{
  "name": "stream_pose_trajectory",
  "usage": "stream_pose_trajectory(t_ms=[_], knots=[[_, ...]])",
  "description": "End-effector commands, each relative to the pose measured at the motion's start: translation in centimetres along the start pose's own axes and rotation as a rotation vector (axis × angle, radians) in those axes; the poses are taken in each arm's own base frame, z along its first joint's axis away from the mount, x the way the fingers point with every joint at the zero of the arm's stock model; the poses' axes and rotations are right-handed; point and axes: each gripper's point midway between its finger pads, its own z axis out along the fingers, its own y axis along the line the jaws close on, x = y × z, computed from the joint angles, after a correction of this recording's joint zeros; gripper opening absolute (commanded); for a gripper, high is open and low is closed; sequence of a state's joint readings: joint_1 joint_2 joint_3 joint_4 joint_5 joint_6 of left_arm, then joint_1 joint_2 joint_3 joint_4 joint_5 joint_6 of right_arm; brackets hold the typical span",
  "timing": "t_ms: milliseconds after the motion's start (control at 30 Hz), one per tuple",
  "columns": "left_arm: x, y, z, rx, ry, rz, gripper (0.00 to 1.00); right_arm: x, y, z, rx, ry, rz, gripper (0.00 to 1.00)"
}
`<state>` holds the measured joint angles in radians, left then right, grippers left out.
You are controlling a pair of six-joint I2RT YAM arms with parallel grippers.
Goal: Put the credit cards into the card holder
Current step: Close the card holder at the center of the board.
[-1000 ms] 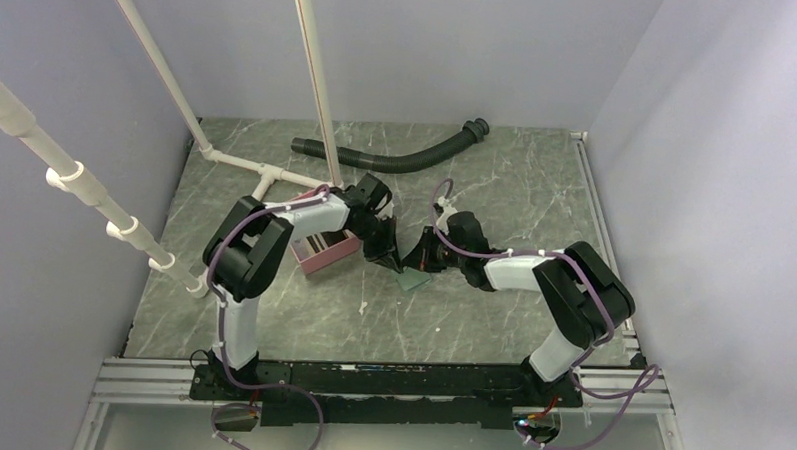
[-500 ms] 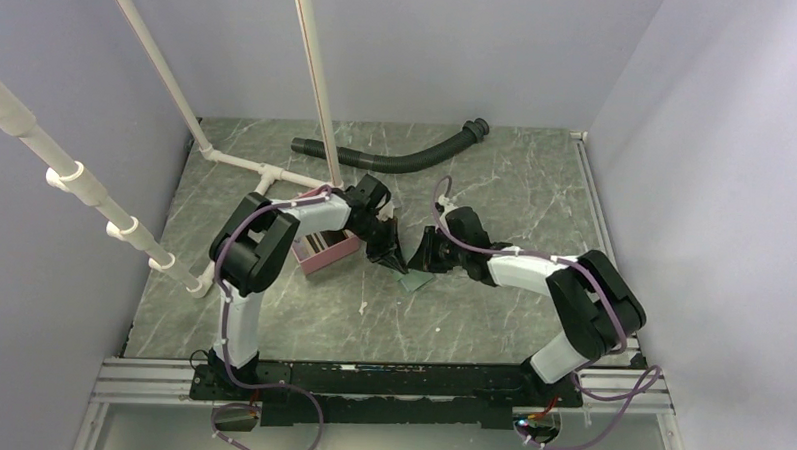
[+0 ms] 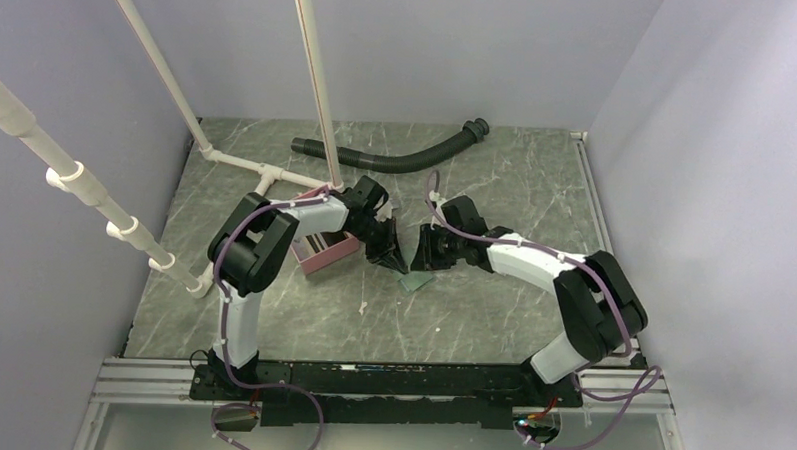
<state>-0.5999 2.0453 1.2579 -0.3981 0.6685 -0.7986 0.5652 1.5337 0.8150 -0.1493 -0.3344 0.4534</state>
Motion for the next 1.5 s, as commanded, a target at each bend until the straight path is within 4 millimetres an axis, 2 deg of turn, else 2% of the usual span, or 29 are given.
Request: stream_pose_trajectory(t_ms=[0, 400, 600, 867, 933, 1033, 1333, 1400, 1467], knots=[[2.2, 14.7, 3.5, -0.528, -0.022, -0.032, 0.0, -1.3, 0.8, 0.8, -0.054, -0.006, -0.059, 0.21], [2.2, 14.0, 3.8, -0.501, -0.026, -0.014, 0.0, -2.0, -0.1, 2.3, -0.046, -0.011, -0.037, 0.23], [2.0, 13.7, 3.7, -0.495, -0.03, -0.009, 0.0, -1.5, -0.7, 3.0, -0.03, 0.022, -0.032, 0.08], [2.3, 13.9, 4.0, -0.491, -0.024, -0.008, 0.0, -0.8, -2.3, 3.2, 0.055, 0.055, -0.049, 0.06], [2.3, 13.9, 4.0, -0.492, -0.023, -0.008, 0.0, -0.3, -3.2, 3.5, 0.115, 0.082, -0.061, 0.0], [2.3, 13.9, 4.0, -0.493, -0.02, -0.008, 0.0, 0.9, -4.3, 3.5, 0.216, 0.127, -0.084, 0.0], [2.5, 13.9, 4.1, -0.488, -0.012, -0.006, 0.0, 6.8, -8.9, 3.5, 0.542, 0.267, -0.068, 0.0], [2.5, 13.8, 4.1, -0.482, -0.009, -0.005, 0.0, 7.4, -8.5, 4.5, 0.492, 0.277, -0.057, 0.0], [2.2, 13.0, 3.8, -0.462, -0.011, 0.011, 0.0, 6.4, -6.4, 5.1, 0.378, 0.234, -0.057, 0.0]])
